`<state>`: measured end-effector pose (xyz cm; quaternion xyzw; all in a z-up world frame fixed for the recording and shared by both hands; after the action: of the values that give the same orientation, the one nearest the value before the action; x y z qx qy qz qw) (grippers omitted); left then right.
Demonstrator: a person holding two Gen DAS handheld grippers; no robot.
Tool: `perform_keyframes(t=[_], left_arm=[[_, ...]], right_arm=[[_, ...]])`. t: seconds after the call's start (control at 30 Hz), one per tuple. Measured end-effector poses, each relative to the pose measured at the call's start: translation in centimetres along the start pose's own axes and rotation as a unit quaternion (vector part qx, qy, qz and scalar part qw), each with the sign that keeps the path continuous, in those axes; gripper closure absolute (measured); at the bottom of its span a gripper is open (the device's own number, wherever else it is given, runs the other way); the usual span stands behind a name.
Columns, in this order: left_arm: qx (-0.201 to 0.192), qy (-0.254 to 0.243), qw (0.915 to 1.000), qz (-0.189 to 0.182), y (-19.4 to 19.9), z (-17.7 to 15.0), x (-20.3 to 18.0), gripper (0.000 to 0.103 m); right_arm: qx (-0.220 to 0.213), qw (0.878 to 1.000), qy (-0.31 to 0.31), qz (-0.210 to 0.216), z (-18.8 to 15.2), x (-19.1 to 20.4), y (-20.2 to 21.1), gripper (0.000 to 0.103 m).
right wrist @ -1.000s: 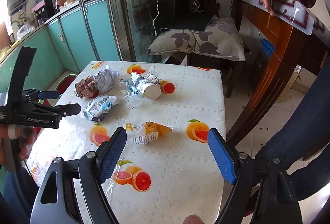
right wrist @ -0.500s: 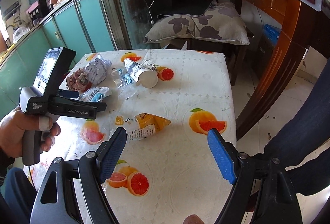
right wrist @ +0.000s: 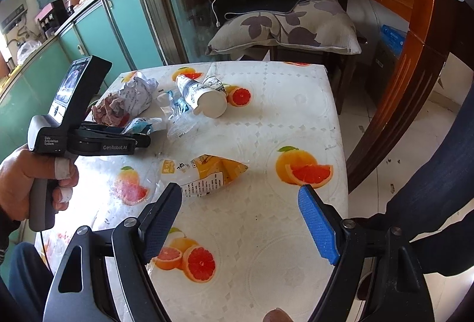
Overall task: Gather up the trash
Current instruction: 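Move the left gripper to the table and grasp the white barcode snack bag, then lift the snack bag with the left gripper while the right gripper grasps the orange snack wrapper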
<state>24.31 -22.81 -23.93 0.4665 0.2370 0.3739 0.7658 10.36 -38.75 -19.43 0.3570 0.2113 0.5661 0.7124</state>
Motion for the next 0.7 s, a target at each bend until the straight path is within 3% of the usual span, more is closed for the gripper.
perform_keyframes(t=[0.13,0.37,0.47,0.7], left_arm=[[-0.013,-0.001,0.9999,0.008,0.8,0.2,0.4,0.079],[-0.044,0.016,0.9989,0.009,3.8,0.5,2.1,0.08],[-0.054,0.022,0.9982,0.011,5.0,0.3,3.0,0.08],[-0.075,0.049,0.9959,0.012,7.5,-0.7,5.0,0.08]], right_arm=[[-0.001,1.0,0.005,0.003,0.2,0.4,0.0,0.022],[0.003,1.0,0.013,0.015,0.9,1.9,-0.8,0.022],[0.012,1.0,0.012,0.021,1.1,2.3,-1.7,0.008],[0.036,0.999,0.026,0.016,1.2,3.2,-5.0,0.008]])
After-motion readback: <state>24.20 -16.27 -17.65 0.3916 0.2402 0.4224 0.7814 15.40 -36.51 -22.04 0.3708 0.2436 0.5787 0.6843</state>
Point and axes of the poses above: each gripper's, at about its wrist camera, not at the fingertips, and y roughly against the way its jaws point, x to its left, z to its top, the point moved 6 cm from there along -y, roughly the way its jaws point, and after that the axes turned 6 degrees about -x, right-handed, at the moved point
